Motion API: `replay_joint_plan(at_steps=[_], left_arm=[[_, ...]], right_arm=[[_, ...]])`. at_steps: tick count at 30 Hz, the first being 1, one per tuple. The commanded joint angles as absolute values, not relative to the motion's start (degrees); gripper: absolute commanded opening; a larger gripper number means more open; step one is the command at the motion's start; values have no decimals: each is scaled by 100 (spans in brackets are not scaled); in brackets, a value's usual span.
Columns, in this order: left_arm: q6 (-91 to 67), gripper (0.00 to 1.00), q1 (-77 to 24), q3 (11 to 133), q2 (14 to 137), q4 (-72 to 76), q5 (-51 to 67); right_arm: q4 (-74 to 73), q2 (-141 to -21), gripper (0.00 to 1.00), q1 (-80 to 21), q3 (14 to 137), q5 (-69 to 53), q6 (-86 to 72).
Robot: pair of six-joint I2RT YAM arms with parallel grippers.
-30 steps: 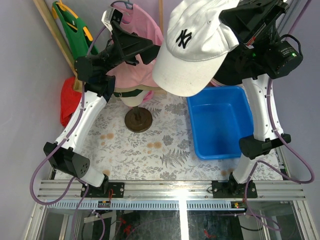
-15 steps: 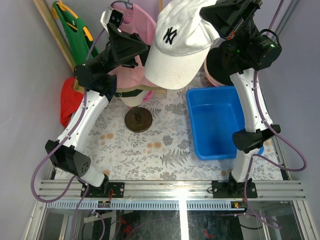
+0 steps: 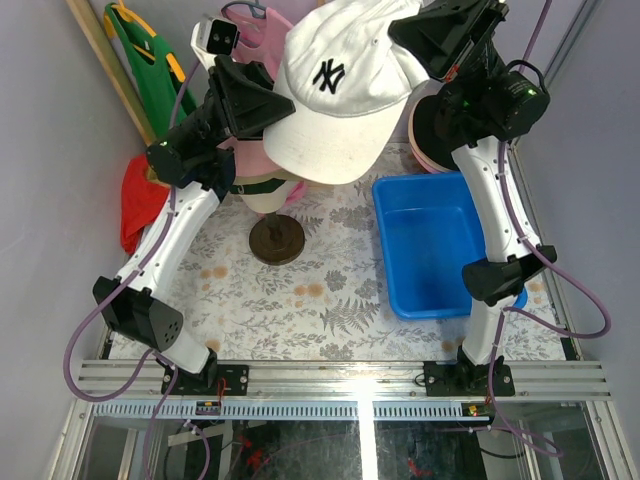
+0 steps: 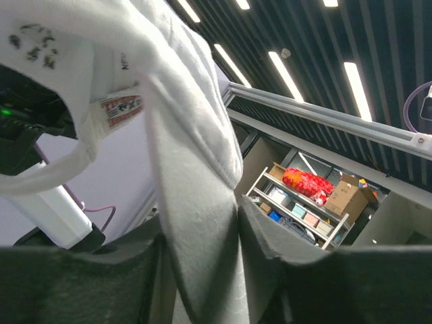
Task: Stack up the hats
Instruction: Stack the hat on the hat.
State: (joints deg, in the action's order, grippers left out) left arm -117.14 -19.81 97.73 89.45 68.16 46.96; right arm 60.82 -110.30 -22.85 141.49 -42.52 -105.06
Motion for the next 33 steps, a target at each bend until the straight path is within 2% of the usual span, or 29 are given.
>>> replay_joint_plan(at_steps=[1, 4, 6, 10, 12, 15, 17, 21, 27, 33], left_arm=[[-12206, 26, -2028, 10004, 9033, 7509, 4389], [-12232, 2, -2031, 9985, 9045, 7653, 4206], [-12175, 0, -2022, 9960, 9026, 7670, 4069], [-11651, 0, -1923, 9838, 8769, 7288, 3807], [-11016, 0, -1848, 9864, 8547, 6583, 3831], [-9519, 0, -1829, 10032, 8147, 5124, 3759], [-8665, 0, -1828, 10184, 7934, 3955, 3535], [-7672, 0, -1828, 10154, 7577, 2843, 2853], [-6536, 0, -1987, 9853, 7123, 1817, 1345], [-5185, 0, -2940, 10141, 7345, 1311, -226]], right_arm=[[6377, -10812, 0, -2330, 13899, -4199, -10590], [6313, -10678, 0, -2337, 13582, -4257, -10507], [6061, -10533, 1, -2318, 13253, -4306, -10315], [5059, -9965, 31, -2168, 12401, -4275, -9462], [4594, -9625, 41, -2036, 11959, -4211, -9063], [4191, -9101, 49, -1782, 11315, -4017, -8796], [4029, -8861, 50, -1609, 10933, -3868, -8747], [3698, -8451, 54, -1391, 10340, -3546, -8656], [3420, -8022, 56, -1414, 9656, -3096, -8640], [2920, -7887, 58, -2012, 9562, -2743, -8455]])
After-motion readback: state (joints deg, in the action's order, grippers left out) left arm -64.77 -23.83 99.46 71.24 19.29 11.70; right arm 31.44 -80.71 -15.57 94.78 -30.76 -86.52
